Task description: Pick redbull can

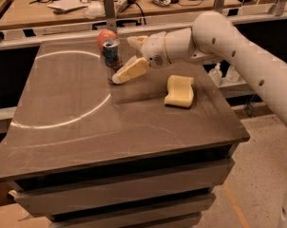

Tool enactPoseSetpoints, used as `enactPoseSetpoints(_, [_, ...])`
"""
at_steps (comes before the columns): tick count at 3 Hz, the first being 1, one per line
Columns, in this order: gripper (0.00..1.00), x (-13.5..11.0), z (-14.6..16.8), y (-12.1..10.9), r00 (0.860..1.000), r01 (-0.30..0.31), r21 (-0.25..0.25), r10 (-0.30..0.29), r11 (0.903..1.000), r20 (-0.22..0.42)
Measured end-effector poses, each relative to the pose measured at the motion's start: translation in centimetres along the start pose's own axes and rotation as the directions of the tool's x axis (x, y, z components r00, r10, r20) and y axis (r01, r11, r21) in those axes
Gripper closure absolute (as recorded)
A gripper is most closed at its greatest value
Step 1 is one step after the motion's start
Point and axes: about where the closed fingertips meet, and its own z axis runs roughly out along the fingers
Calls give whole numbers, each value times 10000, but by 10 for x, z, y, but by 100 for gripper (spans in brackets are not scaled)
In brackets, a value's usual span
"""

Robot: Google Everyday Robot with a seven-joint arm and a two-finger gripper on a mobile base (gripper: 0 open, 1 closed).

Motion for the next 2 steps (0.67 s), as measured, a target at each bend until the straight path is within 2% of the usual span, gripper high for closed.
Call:
enactPoseSetpoints(1, [34, -5, 21, 4, 9996, 43, -476, -30, 9989, 281])
enactPoseSetpoints(2, [65, -13, 35, 11, 9977, 84, -671, -38, 9977, 675])
